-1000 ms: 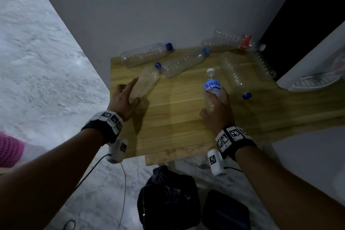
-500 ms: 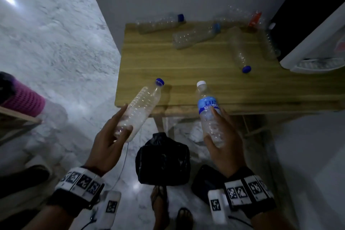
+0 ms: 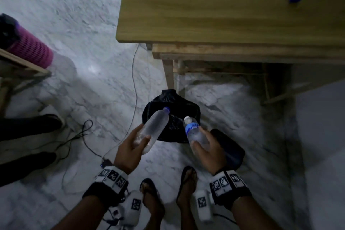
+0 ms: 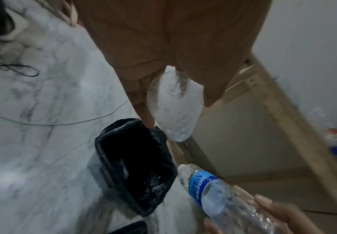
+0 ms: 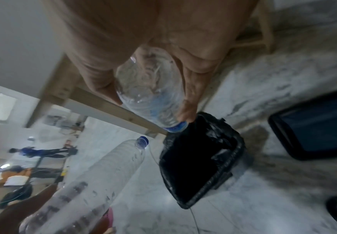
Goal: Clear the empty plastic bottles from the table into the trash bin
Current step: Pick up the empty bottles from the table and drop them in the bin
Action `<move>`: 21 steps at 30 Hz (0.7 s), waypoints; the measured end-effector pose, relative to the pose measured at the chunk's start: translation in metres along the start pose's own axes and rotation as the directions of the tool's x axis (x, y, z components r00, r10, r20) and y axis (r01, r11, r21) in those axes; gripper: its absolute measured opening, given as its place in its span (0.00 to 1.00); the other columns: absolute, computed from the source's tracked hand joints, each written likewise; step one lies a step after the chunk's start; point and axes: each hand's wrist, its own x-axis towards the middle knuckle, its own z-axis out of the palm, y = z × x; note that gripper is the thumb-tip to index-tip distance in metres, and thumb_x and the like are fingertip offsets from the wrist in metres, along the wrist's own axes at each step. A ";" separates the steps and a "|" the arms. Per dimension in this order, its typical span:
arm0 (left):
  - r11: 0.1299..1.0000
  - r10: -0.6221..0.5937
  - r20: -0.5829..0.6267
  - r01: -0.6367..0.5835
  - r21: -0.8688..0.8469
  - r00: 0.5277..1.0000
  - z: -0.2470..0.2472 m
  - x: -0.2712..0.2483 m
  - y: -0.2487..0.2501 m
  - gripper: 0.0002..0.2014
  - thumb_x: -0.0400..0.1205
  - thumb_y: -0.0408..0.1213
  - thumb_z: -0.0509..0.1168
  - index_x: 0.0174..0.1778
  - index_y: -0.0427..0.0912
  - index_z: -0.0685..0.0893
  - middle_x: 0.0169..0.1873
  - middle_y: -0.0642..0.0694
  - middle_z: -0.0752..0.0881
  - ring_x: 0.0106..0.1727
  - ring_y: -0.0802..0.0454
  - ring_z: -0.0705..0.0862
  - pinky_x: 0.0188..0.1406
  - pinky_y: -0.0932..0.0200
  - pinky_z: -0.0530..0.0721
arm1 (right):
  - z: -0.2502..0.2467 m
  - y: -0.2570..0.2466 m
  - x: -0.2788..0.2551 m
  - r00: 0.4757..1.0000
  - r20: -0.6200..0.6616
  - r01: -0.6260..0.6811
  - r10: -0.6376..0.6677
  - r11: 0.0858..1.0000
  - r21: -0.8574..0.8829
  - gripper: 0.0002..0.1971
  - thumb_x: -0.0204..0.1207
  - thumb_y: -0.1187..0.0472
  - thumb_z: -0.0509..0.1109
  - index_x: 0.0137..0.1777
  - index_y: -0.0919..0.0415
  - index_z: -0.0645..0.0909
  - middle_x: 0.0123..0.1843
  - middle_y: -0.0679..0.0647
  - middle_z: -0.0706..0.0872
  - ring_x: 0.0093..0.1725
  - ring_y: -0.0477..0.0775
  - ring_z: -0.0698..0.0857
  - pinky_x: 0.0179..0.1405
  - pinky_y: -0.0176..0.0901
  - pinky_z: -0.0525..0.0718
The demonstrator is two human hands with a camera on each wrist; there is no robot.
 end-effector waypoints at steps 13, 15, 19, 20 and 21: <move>0.947 -0.243 0.116 0.210 0.242 0.963 0.110 0.107 -0.111 0.36 0.77 0.58 0.68 0.82 0.53 0.69 0.73 0.43 0.82 0.71 0.41 0.82 0.68 0.49 0.80 | 0.098 0.099 0.113 0.967 -0.010 -0.254 0.254 0.964 -0.082 0.30 0.74 0.48 0.72 0.77 0.53 0.75 0.77 0.58 0.78 0.75 0.62 0.78 0.74 0.51 0.76; 0.943 -0.242 0.114 0.207 0.260 0.963 0.113 0.107 -0.115 0.33 0.80 0.54 0.69 0.82 0.54 0.69 0.72 0.45 0.83 0.72 0.45 0.82 0.67 0.53 0.79 | 0.098 0.103 0.108 0.969 -0.007 -0.247 0.247 0.965 -0.087 0.29 0.73 0.50 0.71 0.76 0.52 0.76 0.77 0.58 0.78 0.73 0.63 0.79 0.73 0.54 0.77; 0.948 -0.238 0.109 0.206 0.244 0.965 0.102 0.099 -0.109 0.30 0.80 0.53 0.69 0.79 0.55 0.73 0.68 0.46 0.85 0.68 0.45 0.84 0.69 0.48 0.80 | 0.087 0.097 0.084 0.977 -0.009 -0.213 0.213 0.972 -0.096 0.24 0.76 0.54 0.68 0.73 0.51 0.77 0.74 0.60 0.80 0.68 0.61 0.82 0.67 0.52 0.81; 0.949 -0.236 0.109 0.205 0.238 0.966 0.097 0.097 -0.107 0.29 0.79 0.53 0.70 0.78 0.55 0.74 0.67 0.47 0.86 0.67 0.45 0.85 0.69 0.47 0.81 | 0.084 0.095 0.078 0.977 -0.015 -0.211 0.211 0.973 -0.098 0.24 0.76 0.54 0.68 0.73 0.50 0.77 0.73 0.60 0.80 0.67 0.61 0.83 0.66 0.52 0.82; 0.953 -0.226 0.111 0.196 0.232 0.968 0.091 0.095 -0.102 0.28 0.79 0.53 0.70 0.77 0.55 0.75 0.65 0.48 0.87 0.66 0.46 0.85 0.68 0.48 0.81 | 0.080 0.090 0.072 0.979 -0.027 -0.206 0.204 0.974 -0.095 0.24 0.77 0.54 0.68 0.73 0.50 0.77 0.73 0.60 0.80 0.66 0.60 0.84 0.65 0.52 0.82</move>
